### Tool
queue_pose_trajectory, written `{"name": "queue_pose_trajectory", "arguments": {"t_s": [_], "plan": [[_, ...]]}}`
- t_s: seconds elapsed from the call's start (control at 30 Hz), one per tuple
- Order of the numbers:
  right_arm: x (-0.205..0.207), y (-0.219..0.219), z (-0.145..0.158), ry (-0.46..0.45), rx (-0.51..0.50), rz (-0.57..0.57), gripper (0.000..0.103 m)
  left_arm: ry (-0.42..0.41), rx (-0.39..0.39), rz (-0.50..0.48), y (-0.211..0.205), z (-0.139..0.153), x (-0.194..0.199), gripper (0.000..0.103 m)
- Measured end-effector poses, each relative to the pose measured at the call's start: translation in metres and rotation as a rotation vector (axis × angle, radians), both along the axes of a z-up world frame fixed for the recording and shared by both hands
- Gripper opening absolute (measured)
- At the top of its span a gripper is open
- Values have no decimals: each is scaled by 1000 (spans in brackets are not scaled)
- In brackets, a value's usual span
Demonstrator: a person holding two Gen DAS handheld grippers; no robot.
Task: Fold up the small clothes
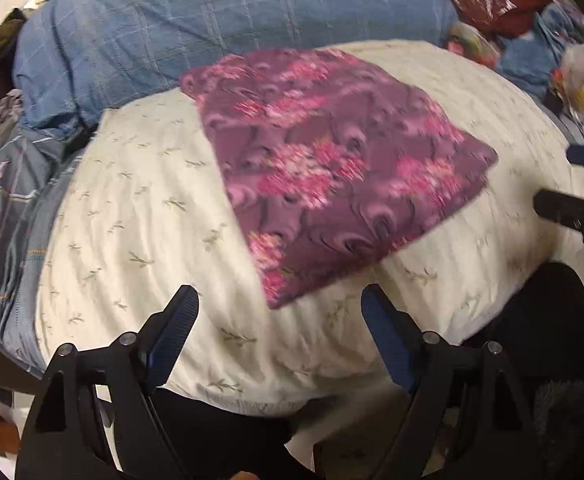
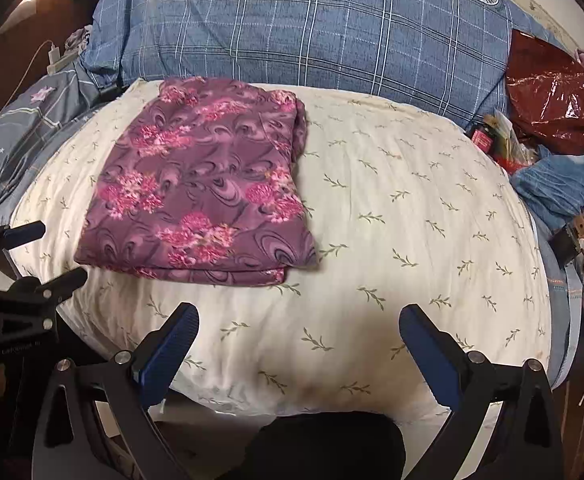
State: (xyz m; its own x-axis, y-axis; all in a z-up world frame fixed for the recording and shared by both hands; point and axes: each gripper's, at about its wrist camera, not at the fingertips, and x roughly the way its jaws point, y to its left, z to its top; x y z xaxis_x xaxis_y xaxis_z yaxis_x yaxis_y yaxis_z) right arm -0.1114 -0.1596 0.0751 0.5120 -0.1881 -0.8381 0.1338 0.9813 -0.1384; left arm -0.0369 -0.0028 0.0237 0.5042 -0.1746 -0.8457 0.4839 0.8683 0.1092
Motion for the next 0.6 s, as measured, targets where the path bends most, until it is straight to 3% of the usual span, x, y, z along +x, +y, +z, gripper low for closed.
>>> {"name": "queue_pose_trajectory", "arguments": {"t_s": [0.27, 0.6], "plan": [[0, -1, -5, 18, -32, 9, 101, 17, -8, -56, -5, 1, -8, 84], [0, -3, -4, 21, -50, 4, 101, -19, -35, -68, -4, 13, -14, 84]]}}
